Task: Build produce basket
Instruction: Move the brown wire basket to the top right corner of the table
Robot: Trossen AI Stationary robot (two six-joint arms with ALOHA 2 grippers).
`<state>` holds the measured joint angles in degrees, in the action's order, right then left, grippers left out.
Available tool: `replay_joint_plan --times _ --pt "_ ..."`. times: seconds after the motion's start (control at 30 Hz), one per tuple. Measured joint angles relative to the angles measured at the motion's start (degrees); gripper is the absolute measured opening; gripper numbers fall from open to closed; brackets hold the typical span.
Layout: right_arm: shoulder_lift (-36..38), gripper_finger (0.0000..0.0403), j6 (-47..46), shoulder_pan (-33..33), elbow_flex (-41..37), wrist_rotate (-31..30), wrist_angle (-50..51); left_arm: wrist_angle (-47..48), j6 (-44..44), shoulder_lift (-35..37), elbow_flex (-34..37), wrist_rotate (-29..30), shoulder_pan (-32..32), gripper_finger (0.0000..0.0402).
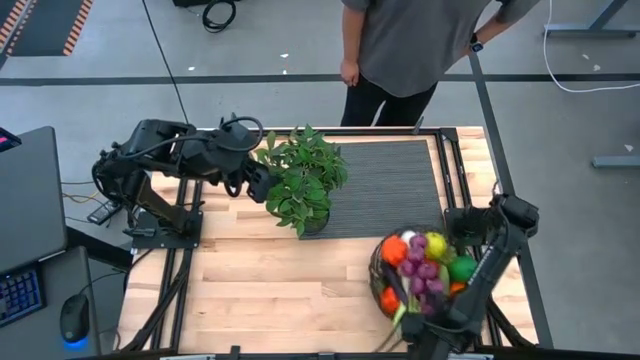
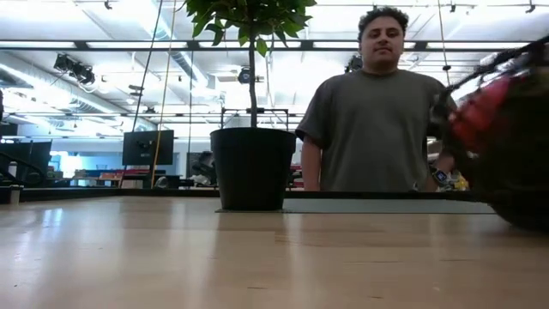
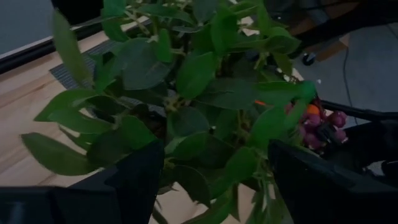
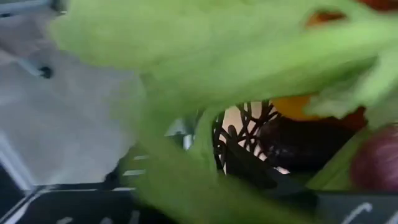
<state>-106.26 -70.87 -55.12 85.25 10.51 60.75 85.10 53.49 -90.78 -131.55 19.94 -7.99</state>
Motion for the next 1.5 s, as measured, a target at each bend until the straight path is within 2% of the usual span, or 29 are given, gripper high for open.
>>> replay_joint_plan --times 0.17,0.3,0.7,0.83,0.93,1.1,1.2,1.33,1.5 --pt "0.0 0.0052 -4.0 -4.4 0.0 0.1 -6.1 -1.2 -0.1 0.0 0.0 0.0 0.0 0.0291" --pt "0.1 0.0058 -5.5 -6.5 0.0 0.6 -8.3 -1.2 -0.1 0.0 0.0 0.0 0.0 0.0291" --pt "0.1 0.0073 -6.5 -7.1 0.0 0.2 -8.8 -1.2 -0.1 0.0 0.0 0.0 0.0 0.0291" --pt "0.0 0.0105 -6.5 -6.8 0.5 -1.0 -10.4 -1.3 -0.1 0.0 0.0 0.0 0.0 0.0291" --pt "0.1 0.0149 -4.9 -6.3 2.0 -1.4 -11.1 -1.3 -0.2 0.0 0.0 0.0 0.0 0.0291" --pt "0.1 0.0228 -3.7 -5.9 4.0 -6.5 -9.9 -1.3 -0.2 0.0 0.0 0.0 0.0 0.0291" --pt "0.1 0.026 -3.9 -5.8 4.4 -7.5 -8.6 -1.3 -0.2 0.0 0.0 0.0 0.0 0.0291" --pt "0.1 0.0273 -3.4 -5.9 5.2 -7.7 -7.9 -1.2 -0.2 0.0 0.0 0.0 0.0 0.0291" --pt "0.1 0.0264 -1.7 -5.8 8.2 -7.6 -5.1 -1.2 -0.3 0.0 0.0 0.0 0.0 0.0291"
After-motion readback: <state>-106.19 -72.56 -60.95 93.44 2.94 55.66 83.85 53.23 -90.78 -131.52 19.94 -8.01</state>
